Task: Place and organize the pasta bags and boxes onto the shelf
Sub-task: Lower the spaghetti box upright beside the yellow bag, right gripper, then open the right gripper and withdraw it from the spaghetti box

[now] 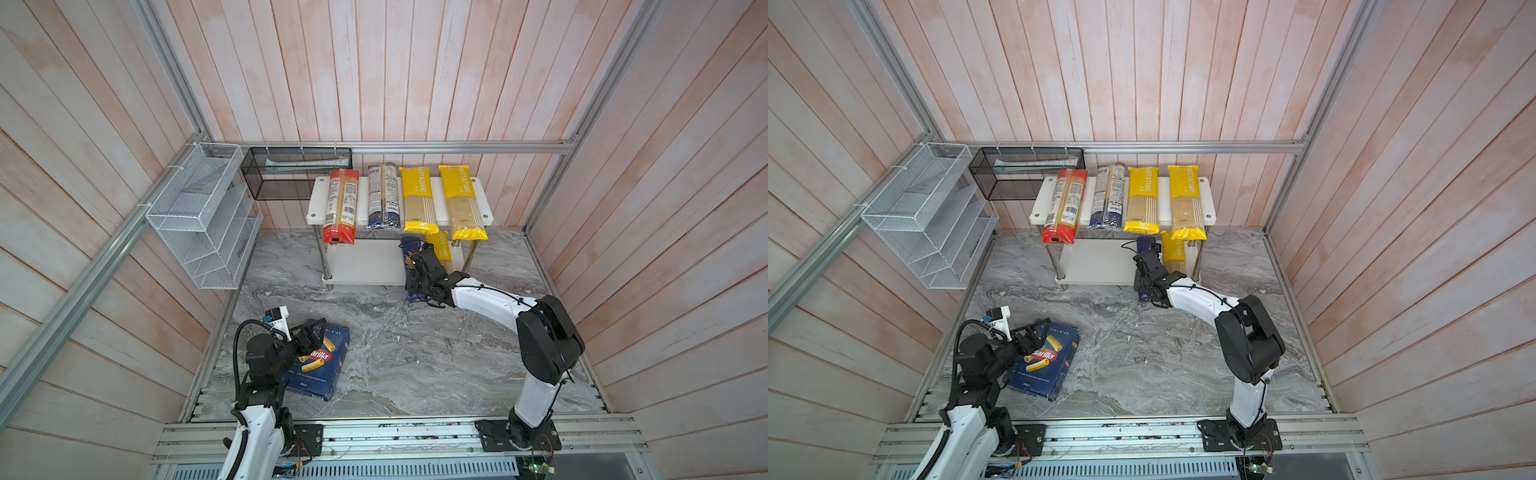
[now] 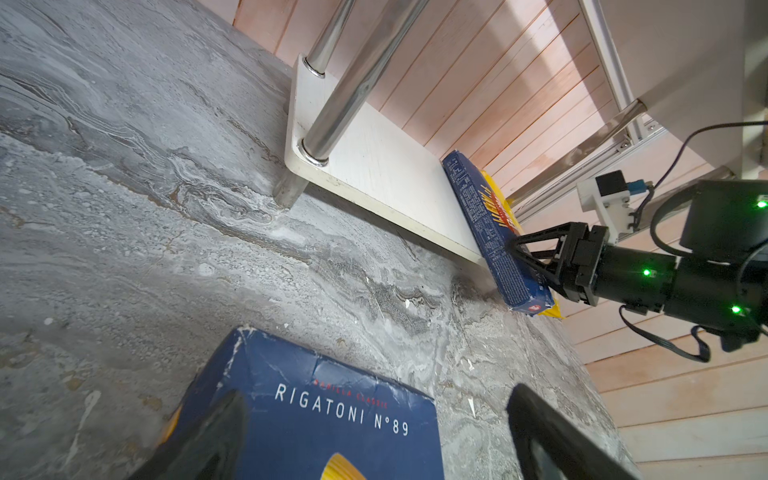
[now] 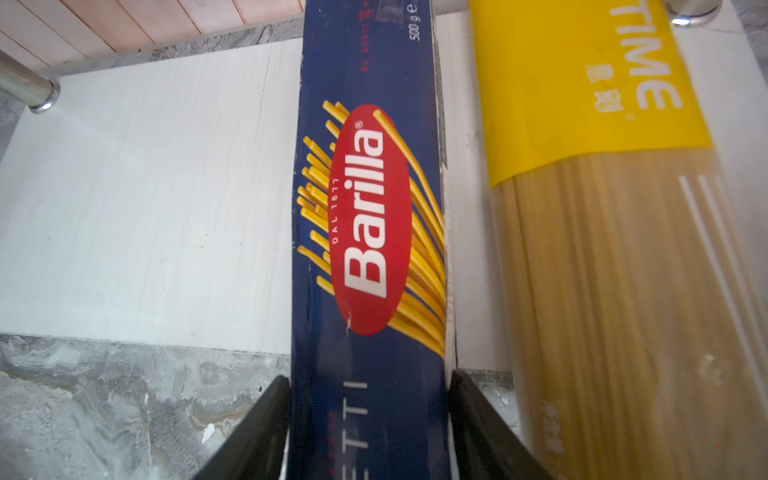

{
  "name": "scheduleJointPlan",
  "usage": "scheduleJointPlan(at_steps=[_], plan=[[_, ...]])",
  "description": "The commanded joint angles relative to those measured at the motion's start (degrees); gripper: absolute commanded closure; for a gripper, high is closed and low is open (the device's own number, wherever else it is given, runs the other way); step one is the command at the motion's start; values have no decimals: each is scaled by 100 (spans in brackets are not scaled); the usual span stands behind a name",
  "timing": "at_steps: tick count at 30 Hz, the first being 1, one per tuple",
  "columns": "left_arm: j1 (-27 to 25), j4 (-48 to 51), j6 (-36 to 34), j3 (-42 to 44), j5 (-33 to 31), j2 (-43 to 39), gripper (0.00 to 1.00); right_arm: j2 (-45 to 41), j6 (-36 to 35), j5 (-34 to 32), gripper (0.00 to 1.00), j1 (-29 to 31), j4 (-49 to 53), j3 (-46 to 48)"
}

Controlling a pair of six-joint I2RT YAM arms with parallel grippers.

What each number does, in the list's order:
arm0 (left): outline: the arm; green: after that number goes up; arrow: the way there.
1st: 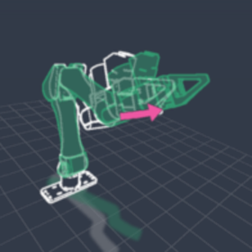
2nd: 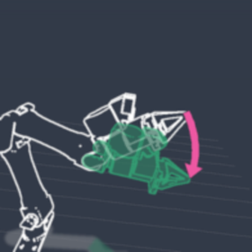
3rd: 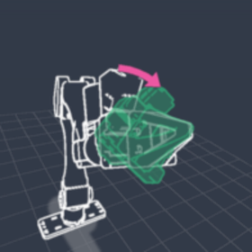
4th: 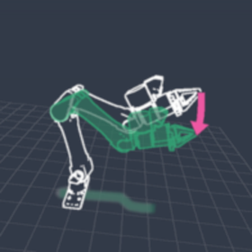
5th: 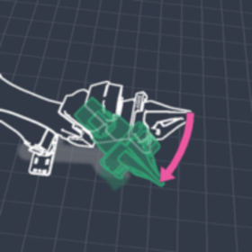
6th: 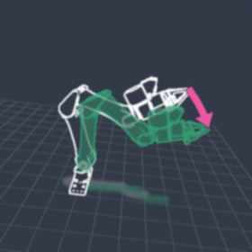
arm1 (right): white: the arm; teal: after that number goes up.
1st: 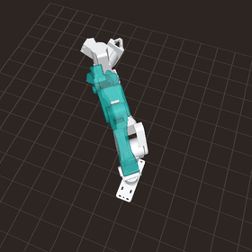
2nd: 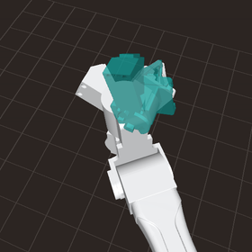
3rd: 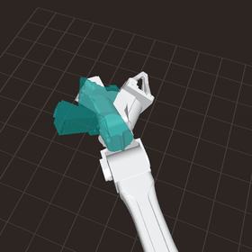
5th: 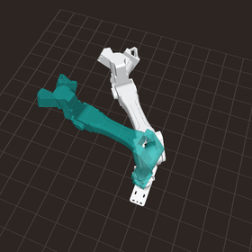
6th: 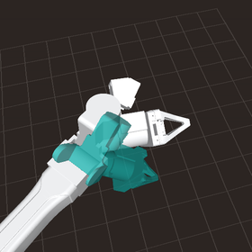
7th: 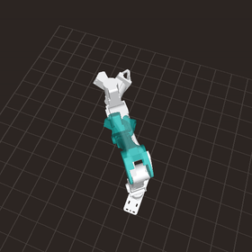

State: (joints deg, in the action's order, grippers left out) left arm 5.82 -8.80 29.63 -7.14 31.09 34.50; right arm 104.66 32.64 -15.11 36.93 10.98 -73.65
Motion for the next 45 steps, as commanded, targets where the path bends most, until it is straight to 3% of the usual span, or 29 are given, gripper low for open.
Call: scheduleJointPlan(at_steps=[1, 11, 18, 26, 30, 37, 45], plan=[[-29, 9, -18, 92, 11, -86, 0, -246, -1, 148, 38, -27, -96, -72], [-21, 28, -23, 85, -1, -108, 0, -1147, 185, 188, 34, 191, -299, 928], [-29, 140, -41, 25, -92, -147, 0, -2335, 176, 204, 31, 769, -177, 1678], [-29, 781, -49, -437, -419, 537, 0, -3893, -191, 1650, 32, 904, -320, 2679], [-39, 1073, -154, -843, -589, 977, 0, -4312, -596, 1902, 33, 880, -265, 3022], [-101, 1824, -108, -1635, -1111, 1622, 0, -4598, -778, 2946, 32, 345, -187, 3257], [-633, 1838, 217, -1983, -1899, 2236, 0, -4612, -989, 3714, 33, 56, -104, 3382]])
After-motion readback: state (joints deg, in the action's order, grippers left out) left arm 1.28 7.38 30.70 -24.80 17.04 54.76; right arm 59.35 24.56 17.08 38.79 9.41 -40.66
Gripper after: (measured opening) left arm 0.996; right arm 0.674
